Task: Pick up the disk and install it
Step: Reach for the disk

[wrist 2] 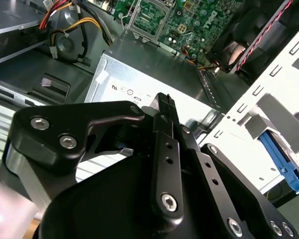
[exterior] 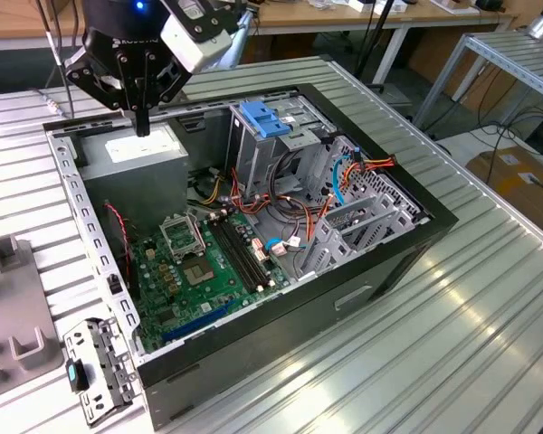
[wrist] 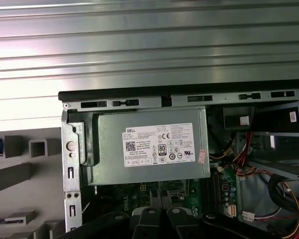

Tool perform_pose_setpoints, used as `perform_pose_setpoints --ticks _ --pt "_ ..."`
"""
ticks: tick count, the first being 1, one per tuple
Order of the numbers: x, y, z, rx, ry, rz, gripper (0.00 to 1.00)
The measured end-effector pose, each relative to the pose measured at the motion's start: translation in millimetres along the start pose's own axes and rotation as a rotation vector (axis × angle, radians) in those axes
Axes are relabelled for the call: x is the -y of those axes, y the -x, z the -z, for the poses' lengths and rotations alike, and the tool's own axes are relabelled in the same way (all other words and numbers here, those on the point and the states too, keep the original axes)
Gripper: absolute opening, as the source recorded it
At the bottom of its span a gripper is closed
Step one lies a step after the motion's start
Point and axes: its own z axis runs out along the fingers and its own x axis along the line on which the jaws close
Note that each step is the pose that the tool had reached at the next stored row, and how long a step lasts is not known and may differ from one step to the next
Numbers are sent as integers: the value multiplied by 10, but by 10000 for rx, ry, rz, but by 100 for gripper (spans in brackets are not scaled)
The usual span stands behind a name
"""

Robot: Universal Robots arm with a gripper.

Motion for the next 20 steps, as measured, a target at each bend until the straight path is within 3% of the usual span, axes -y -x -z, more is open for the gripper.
perform_pose_setpoints --ticks 20 --pt "17 -225 0 -1 1 0 11"
